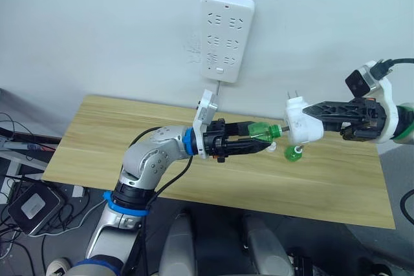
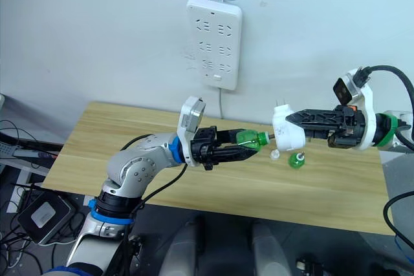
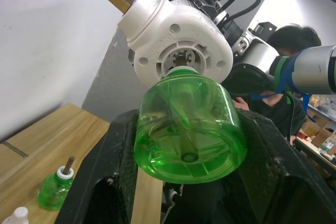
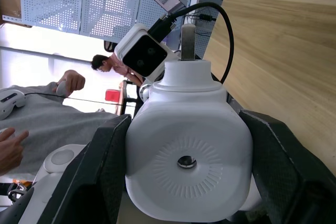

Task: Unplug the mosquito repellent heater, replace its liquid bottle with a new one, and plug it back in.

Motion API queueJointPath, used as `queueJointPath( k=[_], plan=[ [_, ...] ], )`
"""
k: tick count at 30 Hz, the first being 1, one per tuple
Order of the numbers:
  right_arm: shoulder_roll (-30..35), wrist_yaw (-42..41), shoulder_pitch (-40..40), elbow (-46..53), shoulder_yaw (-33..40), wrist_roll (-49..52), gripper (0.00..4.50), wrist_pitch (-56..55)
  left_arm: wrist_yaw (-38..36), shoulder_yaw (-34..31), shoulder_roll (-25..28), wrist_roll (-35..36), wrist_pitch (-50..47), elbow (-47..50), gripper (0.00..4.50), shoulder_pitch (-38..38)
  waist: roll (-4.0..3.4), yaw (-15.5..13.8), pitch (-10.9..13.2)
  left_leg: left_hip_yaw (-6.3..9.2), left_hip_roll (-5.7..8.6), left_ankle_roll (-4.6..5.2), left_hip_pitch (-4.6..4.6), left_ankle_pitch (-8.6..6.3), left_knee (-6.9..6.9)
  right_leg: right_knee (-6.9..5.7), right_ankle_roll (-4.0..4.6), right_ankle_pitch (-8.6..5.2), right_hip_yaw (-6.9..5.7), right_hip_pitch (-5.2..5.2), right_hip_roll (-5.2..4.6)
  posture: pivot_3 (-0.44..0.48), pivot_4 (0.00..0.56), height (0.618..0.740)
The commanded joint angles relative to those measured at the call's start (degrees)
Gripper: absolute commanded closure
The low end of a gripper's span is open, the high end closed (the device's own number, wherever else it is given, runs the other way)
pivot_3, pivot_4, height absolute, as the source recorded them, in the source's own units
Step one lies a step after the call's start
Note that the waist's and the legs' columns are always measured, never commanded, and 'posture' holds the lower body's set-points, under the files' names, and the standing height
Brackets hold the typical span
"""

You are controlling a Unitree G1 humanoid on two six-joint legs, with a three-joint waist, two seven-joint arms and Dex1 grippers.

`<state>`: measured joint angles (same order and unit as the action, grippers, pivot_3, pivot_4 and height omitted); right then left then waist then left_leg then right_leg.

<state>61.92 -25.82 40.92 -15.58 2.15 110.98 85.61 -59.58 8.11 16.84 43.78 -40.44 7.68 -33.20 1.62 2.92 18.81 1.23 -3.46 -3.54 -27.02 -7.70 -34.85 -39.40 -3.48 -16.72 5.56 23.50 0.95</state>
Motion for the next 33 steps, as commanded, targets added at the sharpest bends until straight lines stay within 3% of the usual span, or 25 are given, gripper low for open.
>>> queueJointPath(
  k=[1, 19, 28, 33],
  plan=[
    [-0.5, 0.4, 0.8, 2.4, 0.8, 2.0, 1.61, -0.3, -1.0, 1.0, -1.3, 0.3, 0.9, 1.7, 2.24, -1.4, 0.0, 0.0, 0.0, 0.0, 0.0, 0.0, 0.0, 0.0, 0.0, 0.0, 0.0, 0.0, 0.0, 0.0, 0.0, -0.052, 0.325, 0.74],
    [-0.7, 2.8, 0.1, 1.5, 1.6, 2.0, 1.61, -0.9, -2.4, 0.6, -0.8, 1.3, -0.5, 2.9, 2.24, -2.0, 0.0, 0.0, 0.0, 0.01, 0.0, 0.0, 0.0, 0.0, 0.0, -0.01, 0.0, 0.0, -0.01, 0.0, 0.0, -0.054, 0.32, 0.74],
    [-1.8, 1.2, 2.3, 3.7, 1.0, 2.0, 1.61, -0.4, -1.9, 2.1, -1.7, -2.7, 2.9, 0.6, 2.24, -2.0, 0.0, 0.0, 0.0, 0.0, 0.0, 0.0, 0.0, 0.0, 0.0, -0.01, 0.0, 0.0, 0.0, 0.0, 0.0, -0.052, 0.306, 0.74],
    [-3.3, 5.7, 2.6, 7.6, 0.3, 2.0, 1.61, -3.1, -1.8, 2.7, -2.7, -3.7, 3.6, 0.2, 2.24, -1.8, 0.0, 0.0, 0.0, 0.0, 0.0, 0.0, 0.0, 0.0, 0.0, -0.01, 0.0, 0.0, -0.01, 0.0, 0.0, -0.054, 0.3, 0.74]
  ],
)
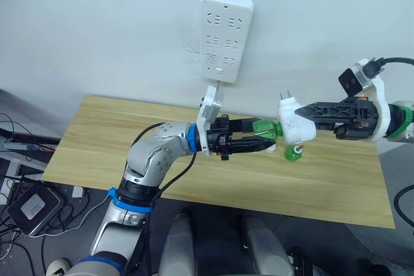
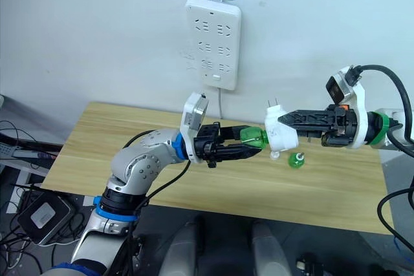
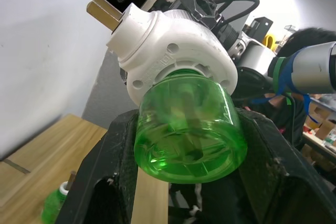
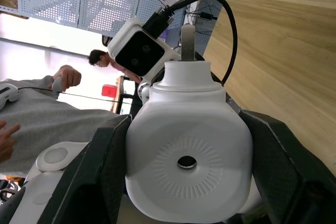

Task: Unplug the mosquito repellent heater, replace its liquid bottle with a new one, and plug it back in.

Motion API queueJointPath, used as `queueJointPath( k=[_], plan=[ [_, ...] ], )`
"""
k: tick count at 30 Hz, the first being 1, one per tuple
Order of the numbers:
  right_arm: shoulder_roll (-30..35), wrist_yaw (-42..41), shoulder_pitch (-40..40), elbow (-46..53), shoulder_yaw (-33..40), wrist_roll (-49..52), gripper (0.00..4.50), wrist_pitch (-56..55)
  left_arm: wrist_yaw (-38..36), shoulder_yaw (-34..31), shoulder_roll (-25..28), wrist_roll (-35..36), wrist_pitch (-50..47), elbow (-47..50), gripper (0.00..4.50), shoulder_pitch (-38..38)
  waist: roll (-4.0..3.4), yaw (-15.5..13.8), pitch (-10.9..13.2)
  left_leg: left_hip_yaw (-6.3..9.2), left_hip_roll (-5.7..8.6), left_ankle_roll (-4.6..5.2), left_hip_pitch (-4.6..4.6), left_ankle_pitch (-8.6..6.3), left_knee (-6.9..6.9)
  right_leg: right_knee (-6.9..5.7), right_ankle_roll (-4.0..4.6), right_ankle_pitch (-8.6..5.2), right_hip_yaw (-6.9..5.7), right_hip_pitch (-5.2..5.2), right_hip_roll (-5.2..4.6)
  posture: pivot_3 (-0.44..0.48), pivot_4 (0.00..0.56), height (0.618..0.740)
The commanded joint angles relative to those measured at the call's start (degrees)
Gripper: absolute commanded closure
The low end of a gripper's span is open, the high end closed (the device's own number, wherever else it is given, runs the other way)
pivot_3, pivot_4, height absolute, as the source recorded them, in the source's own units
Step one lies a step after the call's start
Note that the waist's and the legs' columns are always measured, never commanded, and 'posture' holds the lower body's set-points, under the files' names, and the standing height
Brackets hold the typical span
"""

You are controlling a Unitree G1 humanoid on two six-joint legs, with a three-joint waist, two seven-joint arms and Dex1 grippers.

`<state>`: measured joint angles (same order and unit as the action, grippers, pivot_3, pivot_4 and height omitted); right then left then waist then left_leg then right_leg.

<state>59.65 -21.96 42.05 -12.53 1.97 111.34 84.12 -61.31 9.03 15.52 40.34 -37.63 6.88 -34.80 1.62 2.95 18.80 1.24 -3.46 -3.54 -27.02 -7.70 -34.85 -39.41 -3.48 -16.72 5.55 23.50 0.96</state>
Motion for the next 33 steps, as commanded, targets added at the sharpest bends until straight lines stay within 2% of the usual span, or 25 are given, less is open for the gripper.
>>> queueJointPath(
  k=[1, 6, 8, 11, 20, 28, 30, 33],
  plan=[
    [-1.3, 3.5, 1.1, 5.7, 0.3, 1.7, 1.61, -2.4, -0.1, 1.8, -1.6, -0.3, 0.9, 1.0, 2.24, -0.3, 0.0, 0.0, 0.0, 0.0, 0.0, 0.0, 0.0, 0.0, 0.0, 0.0, 0.0, 0.0, 0.0, 0.0, 0.0, -0.055, 0.299, 0.74],
    [-1.3, 5.8, -0.4, 9.5, 0.2, 1.7, 1.61, -3.7, -0.5, 1.7, -2.3, -0.6, 1.1, 0.9, 2.24, -0.3, 0.0, 0.1, 0.0, 0.01, 0.0, 0.0, -0.02, 0.0, 0.0, 0.0, 0.0, 0.0, -0.01, 0.01, 0.0, -0.057, 0.294, 0.74],
    [-0.9, 5.2, -1.1, 10.2, 0.7, 1.7, 0.88, -3.7, -0.6, 1.6, -2.4, -0.6, 1.1, 0.9, 2.24, -0.3, 0.0, 0.1, 0.0, 0.01, 0.01, 0.0, -0.03, 0.0, 0.0, 0.01, 0.0, 0.0, -0.01, 0.01, -0.01, -0.057, 0.29, 0.74],
    [0.2, 4.1, -2.8, 10.6, 1.7, 1.7, 0.02, -3.8, -0.1, 0.8, -2.7, -0.3, 0.6, 0.6, 2.24, -0.3, 0.0, -0.1, 0.0, 0.02, 0.01, 0.0, -0.04, 0.0, -0.01, 0.0, 0.0, 0.0, -0.02, 0.0, -0.01, -0.055, 0.288, 0.74],
    [3.4, 3.7, -10.5, 13.2, 2.2, 1.7, 0.02, -4.6, 2.4, -1.7, -4.3, 2.6, -1.7, 0.7, 2.24, -1.8, -0.01, 0.0, 0.0, 0.03, 0.01, 0.0, -0.02, 0.01, -0.04, -0.05, 0.0, 0.0, -0.01, 0.0, 0.0, -0.049, 0.301, 0.74],
    [14.5, -12.1, -20.2, 20.2, 3.4, 1.7, 0.02, -0.9, 3.0, -3.6, -3.8, 2.8, -2.2, -0.7, 2.24, -3.0, -0.01, -0.2, 0.0, 0.05, 0.01, 0.0, -0.02, 0.0, -0.03, -0.04, -0.01, 0.0, -0.04, -0.01, 0.0, -0.048, 0.31, 0.74],
    [15.4, -10.9, -21.2, 19.4, 3.5, 1.7, 0.02, -2.8, 2.9, -3.7, -3.5, 2.9, -2.3, -0.6, 2.24, -2.9, -0.01, -0.1, 0.0, 0.03, 0.0, 0.0, 0.0, 0.0, -0.04, -0.04, -0.01, 0.0, -0.02, -0.01, 0.0, -0.051, 0.312, 0.74],
    [12.7, -5.5, -20.7, 16.0, 4.3, -4.1, 0.02, -7.4, 2.7, -3.5, -3.3, 3.1, -2.8, -0.3, 2.24, -3.0, -0.01, 0.1, 0.0, 0.01, 0.0, 0.0, 0.03, 0.0, -0.06, -0.05, -0.01, 0.0, 0.01, -0.04, 0.0, -0.053, 0.314, 0.74]
  ],
)
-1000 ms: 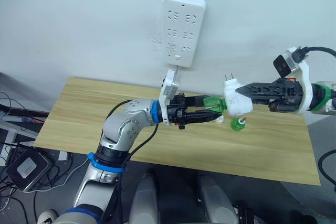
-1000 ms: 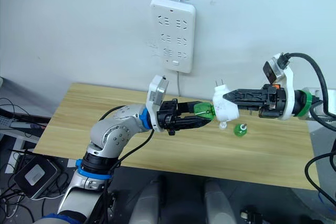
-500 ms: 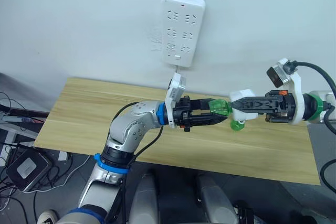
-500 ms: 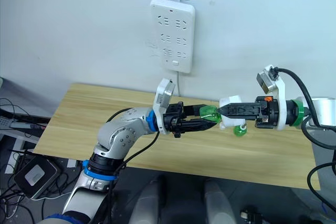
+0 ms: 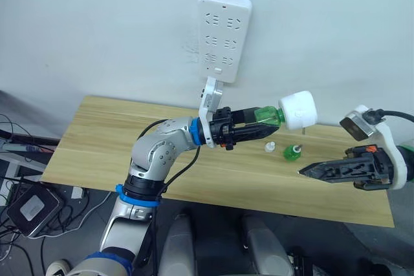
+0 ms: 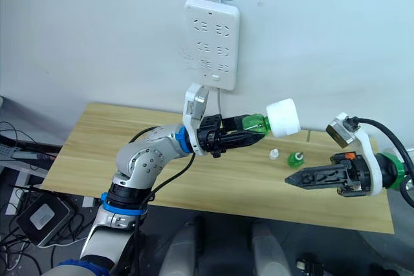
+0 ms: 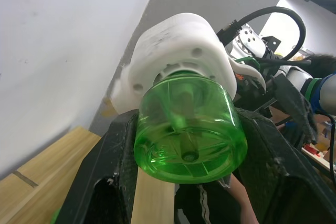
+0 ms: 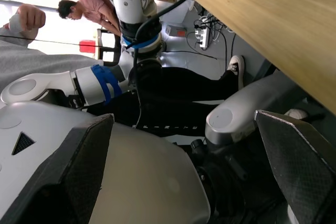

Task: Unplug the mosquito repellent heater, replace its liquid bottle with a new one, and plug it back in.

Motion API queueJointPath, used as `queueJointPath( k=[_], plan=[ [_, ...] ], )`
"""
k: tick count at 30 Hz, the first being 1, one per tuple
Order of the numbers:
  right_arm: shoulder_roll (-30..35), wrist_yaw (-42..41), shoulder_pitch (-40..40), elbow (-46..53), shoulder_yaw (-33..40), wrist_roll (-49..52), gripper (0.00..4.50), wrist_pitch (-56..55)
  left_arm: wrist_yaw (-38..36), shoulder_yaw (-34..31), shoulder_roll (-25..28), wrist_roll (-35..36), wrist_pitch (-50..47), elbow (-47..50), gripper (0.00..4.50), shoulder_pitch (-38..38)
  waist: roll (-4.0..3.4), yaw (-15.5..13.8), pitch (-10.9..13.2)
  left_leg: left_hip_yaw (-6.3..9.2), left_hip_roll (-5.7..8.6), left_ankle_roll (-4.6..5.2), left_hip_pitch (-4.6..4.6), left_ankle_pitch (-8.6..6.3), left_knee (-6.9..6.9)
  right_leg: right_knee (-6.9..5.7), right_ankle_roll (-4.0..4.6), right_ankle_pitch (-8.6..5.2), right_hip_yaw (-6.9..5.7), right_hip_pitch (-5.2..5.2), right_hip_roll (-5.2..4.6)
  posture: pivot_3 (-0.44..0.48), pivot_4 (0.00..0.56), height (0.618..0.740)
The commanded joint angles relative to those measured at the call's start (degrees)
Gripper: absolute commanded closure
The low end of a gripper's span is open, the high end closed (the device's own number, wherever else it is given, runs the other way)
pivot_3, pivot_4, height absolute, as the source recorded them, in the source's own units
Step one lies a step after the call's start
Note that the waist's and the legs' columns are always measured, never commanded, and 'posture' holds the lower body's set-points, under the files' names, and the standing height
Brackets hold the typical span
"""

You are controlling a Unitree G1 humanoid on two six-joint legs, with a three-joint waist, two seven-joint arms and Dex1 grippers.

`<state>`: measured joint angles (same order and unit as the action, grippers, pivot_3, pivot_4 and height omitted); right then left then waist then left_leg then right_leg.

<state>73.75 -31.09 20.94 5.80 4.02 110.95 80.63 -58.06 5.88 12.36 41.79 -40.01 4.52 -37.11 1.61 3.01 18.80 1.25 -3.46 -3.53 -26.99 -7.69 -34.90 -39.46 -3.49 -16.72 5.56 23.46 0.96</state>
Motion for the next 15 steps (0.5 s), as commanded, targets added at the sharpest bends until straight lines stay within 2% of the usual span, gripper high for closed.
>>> queueJointPath(
  k=[1, 2, 5, 9, 14, 15],
  plan=[
    [-2.4, 4.7, 0.9, -3.7, 2.3, -5.9, 0.02, -4.8, -0.5, -0.3, -0.1, 1.8, -0.5, 2.1, 2.24, -0.7, 0.0, 0.1, 0.0, 0.0, 0.0, 0.0, 0.0, 0.0, -0.03, 0.0, -0.02, 0.01, 0.0, -0.01, 0.0, -0.053, 0.314, 0.74],
    [-2.9, 5.0, 1.6, -5.1, 2.3, -7.4, 0.02, -5.0, -0.6, -0.3, 0.0, 1.9, -0.7, 2.2, 2.24, -0.7, 0.0, 0.1, 0.0, 0.0, 0.01, 0.0, 0.0, 0.0, -0.04, 0.0, -0.02, 0.01, 0.01, -0.01, -0.01, -0.053, 0.316, 0.74],
    [-5.9, 2.2, 7.3, -12.4, 1.9, -19.0, 0.91, -8.0, -1.2, 0.0, 1.0, 2.4, -2.1, 3.3, 2.24, -0.3, 0.0, 0.3, 0.0, -0.06, 0.03, 0.0, 0.0, 0.0, -0.06, 0.0, -0.05, 0.03, 0.08, 0.0, -0.02, -0.054, 0.315, 0.74],
    [-11.9, -2.0, 16.7, -19.5, -0.2, -30.8, 2.46, -10.3, -2.3, 0.0, 3.8, 4.0, -4.8, 5.6, 2.24, 1.0, 0.0, 0.5, 0.0, -0.08, 0.0, 0.0, 0.04, 0.0, 0.0, -0.04, -0.06, 0.04, 0.08, 0.04, 0.0, -0.054, 0.316, 0.74],
    [-20.2, -4.3, 21.6, -21.2, 0.4, -35.4, 4.29, -7.4, -2.0, -0.1, 5.2, 5.3, -6.5, 6.9, 2.24, 1.9, 0.0, 0.2, 0.0, -0.01, -0.02, -0.01, 0.05, 0.0, 0.08, -0.05, -0.06, 0.04, 0.0, 0.05, 0.03, -0.051, 0.314, 0.74],
    [-22.2, -3.9, 22.0, -20.7, 1.0, -35.1, 4.43, -6.4, -1.7, -0.2, 5.2, 5.4, -6.6, 7.0, 2.24, 2.0, 0.0, 0.2, 0.0, 0.0, -0.02, -0.01, 0.03, 0.0, 0.07, -0.04, -0.05, 0.04, -0.01, 0.04, 0.02, -0.051, 0.314, 0.74]
  ],
)
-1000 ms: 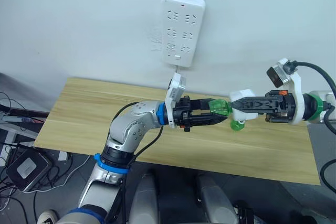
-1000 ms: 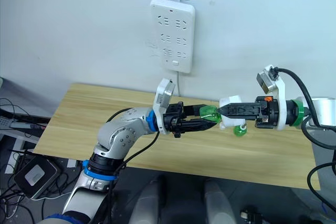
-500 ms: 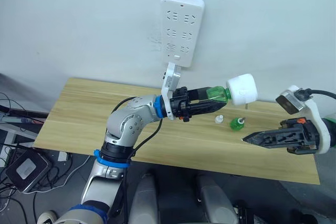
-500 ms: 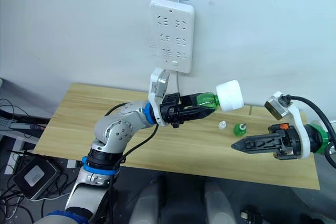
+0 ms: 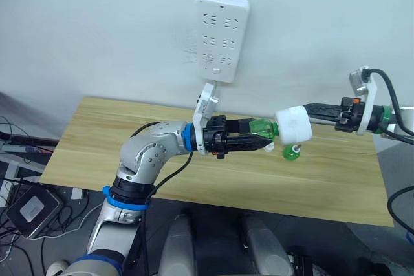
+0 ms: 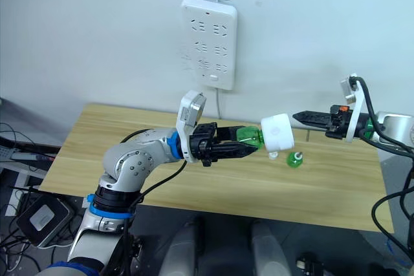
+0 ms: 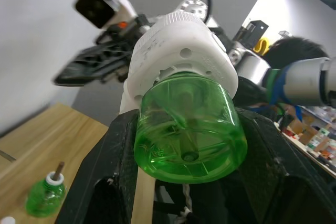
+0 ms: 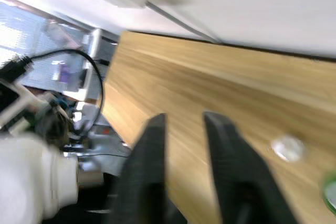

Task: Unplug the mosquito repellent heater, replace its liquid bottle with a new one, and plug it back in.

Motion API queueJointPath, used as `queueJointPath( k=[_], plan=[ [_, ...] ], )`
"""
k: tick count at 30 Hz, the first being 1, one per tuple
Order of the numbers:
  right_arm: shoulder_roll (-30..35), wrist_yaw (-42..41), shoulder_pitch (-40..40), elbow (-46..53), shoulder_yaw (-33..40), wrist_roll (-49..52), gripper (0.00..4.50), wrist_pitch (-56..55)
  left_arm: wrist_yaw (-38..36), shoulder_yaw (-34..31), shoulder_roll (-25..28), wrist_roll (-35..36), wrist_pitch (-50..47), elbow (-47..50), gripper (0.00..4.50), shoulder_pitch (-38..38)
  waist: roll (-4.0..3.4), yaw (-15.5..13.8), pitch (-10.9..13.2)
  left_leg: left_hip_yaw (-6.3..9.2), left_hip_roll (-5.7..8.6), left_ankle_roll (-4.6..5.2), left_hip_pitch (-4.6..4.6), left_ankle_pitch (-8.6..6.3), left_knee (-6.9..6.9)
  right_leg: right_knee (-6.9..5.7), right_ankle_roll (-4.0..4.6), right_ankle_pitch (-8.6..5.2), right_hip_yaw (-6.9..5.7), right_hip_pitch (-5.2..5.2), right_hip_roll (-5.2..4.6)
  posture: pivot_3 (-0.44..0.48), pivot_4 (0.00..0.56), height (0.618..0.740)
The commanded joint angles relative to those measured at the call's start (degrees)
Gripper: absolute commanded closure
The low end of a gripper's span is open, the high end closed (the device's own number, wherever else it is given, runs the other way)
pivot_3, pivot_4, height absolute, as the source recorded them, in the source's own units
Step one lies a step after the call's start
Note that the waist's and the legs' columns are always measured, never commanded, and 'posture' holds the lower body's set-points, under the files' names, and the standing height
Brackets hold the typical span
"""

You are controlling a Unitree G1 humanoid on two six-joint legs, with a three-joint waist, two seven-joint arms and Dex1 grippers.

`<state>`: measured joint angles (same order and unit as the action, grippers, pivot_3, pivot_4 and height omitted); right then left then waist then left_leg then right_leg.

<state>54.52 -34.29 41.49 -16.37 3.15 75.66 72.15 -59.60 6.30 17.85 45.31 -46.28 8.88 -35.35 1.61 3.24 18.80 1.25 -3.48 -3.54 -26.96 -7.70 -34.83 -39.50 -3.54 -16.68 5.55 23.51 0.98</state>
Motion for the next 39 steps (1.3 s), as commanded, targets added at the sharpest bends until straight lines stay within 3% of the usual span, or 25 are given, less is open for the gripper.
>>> queueJointPath(
  k=[1, 8, 15, 21, 24, 27, 30, 35, 39],
  plan=[
    [-4.4, -0.7, 1.3, 3.1, 2.3, 1.5, 4.43, 4.0, 0.4, -0.8, -0.4, 2.1, -0.4, 2.6, 2.24, 0.1, 0.0, -0.1, 0.0, 0.0, 0.01, 0.0, -0.02, 0.0, 0.0, 0.02, 0.0, 0.0, 0.0, 0.0, -0.01, -0.042, 0.314, 0.74],
    [-4.5, 0.4, -5.5, 13.5, 6.8, 16.2, 4.43, 15.1, 2.5, -2.1, -0.5, 1.6, 0.1, 1.0, 2.24, -0.6, -0.01, -1.4, 0.0, 0.04, 0.04, 0.0, -0.06, 0.0, -0.02, 0.04, 0.0, 0.0, -0.05, -0.03, -0.04, -0.037, 0.32, 0.74],
    [2.7, 8.6, -10.1, 19.3, 4.1, 35.8, 4.43, 9.6, 1.4, -1.4, 0.3, -2.5, 4.2, -2.8, 2.24, -0.3, -0.01, -1.3, 0.0, 0.0, 0.04, 0.0, -0.04, 0.0, -0.06, 0.02, 0.0, 0.0, 0.01, -0.04, -0.03, -0.052, 0.321, 0.74],
    [0.1, 8.8, -0.1, 17.6, -0.2, 37.3, 4.43, 6.5, -0.3, 0.5, 0.0, -3.3, 4.6, -2.5, 2.24, 0.0, 0.0, 0.0, 0.0, -0.02, 0.02, 0.0, -0.02, 0.0, -0.06, 0.02, 0.0, 0.0, 0.03, -0.02, -0.03, -0.078, 0.319, 0.74],
    [-3.4, 14.6, 4.8, 14.2, -2.4, 37.3, 4.43, 4.1, -1.0, 1.2, -0.3, -3.5, 4.7, -2.6, 2.24, -0.2, 0.0, 0.2, 0.0, 0.01, 0.01, 0.0, -0.03, 0.0, -0.04, 0.01, 0.0, 0.0, 0.01, -0.01, -0.02, -0.084, 0.32, 0.74],
    [-6.8, 23.5, 7.7, 10.7, -2.8, 32.9, 4.43, -0.9, -1.6, 1.7, -0.2, -3.6, 4.5, -2.3, 2.24, -0.2, 0.0, 0.2, 0.0, 0.03, 0.0, 0.01, -0.04, 0.0, -0.02, 0.02, 0.0, 0.0, -0.01, 0.0, -0.01, -0.085, 0.319, 0.74],
    [-8.0, 24.7, 10.3, 7.0, -2.9, 21.4, 4.43, -2.5, -2.2, 2.0, 0.3, -3.2, 3.9, -1.2, 2.24, 0.4, -0.01, 0.0, 0.0, 0.01, 0.02, 0.01, -0.08, 0.0, -0.01, 0.05, 0.0, 0.0, -0.01, 0.03, -0.03, -0.08, 0.321, 0.74],
    [-5.1, 13.3, 11.1, 6.7, -5.1, 2.6, 4.43, -3.5, -2.4, 1.8, 1.1, -2.7, 3.4, 0.0, 2.24, 1.3, -0.01, -0.3, 0.0, 0.02, 0.03, 0.01, -0.21, 0.0, -0.01, 0.07, 0.0, 0.0, -0.03, 0.15, -0.05, -0.075, 0.322, 0.74],
    [-4.9, 4.5, 9.6, 6.2, -2.6, 0.0, 4.43, 0.0, -2.2, 1.2, 1.5, -2.1, 2.7, 0.3, 2.24, 1.4, -0.01, -0.1, 0.0, 0.0, 0.0, 0.01, -0.23, 0.0, 0.02, 0.07, 0.01, 0.0, -0.03, 0.2, -0.04, -0.067, 0.322, 0.74]
  ],
)
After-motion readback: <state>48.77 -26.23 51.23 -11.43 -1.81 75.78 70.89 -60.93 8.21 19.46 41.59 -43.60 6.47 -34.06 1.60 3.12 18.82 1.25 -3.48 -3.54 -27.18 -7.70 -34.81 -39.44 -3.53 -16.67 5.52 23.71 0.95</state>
